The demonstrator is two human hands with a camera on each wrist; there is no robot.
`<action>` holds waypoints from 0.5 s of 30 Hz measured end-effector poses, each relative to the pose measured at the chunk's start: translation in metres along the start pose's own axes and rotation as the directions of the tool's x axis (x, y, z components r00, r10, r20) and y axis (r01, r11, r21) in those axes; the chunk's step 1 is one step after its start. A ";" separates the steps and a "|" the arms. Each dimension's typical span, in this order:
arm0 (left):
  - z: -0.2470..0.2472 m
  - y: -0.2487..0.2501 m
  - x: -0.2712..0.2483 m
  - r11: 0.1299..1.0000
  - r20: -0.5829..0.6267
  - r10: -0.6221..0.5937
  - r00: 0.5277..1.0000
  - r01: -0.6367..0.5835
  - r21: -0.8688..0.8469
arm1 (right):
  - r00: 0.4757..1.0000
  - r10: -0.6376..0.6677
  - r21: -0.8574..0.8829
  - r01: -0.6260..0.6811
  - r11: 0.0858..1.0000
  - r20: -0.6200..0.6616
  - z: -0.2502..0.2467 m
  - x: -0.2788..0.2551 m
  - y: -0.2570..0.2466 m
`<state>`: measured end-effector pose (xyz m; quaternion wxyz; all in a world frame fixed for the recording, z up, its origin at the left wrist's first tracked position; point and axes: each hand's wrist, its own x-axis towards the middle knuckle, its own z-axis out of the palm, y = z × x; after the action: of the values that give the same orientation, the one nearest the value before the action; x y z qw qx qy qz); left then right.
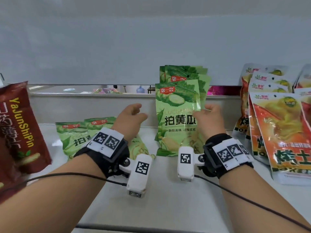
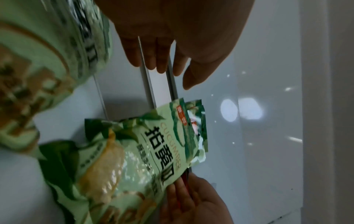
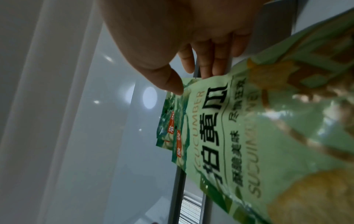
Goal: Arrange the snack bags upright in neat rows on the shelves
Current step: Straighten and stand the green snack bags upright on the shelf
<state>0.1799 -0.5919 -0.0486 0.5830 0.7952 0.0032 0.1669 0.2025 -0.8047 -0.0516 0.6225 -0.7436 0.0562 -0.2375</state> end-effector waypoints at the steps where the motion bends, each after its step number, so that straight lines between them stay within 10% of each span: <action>1: 0.006 0.001 0.003 1.000 0.039 -0.021 0.999 0.021 -0.003 | 1.000 0.008 0.040 -0.009 0.999 0.011 -0.001 0.001 0.002; 15: 0.047 0.019 0.026 0.921 0.068 -0.024 0.997 0.048 -0.387 | 0.982 -0.171 0.288 0.144 0.947 0.074 -0.021 -0.011 -0.015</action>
<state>0.2131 -0.6366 -0.0366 0.7316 0.6687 -0.0332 0.1289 0.1812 -0.8158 -0.0383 0.7029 -0.6604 -0.0684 -0.2552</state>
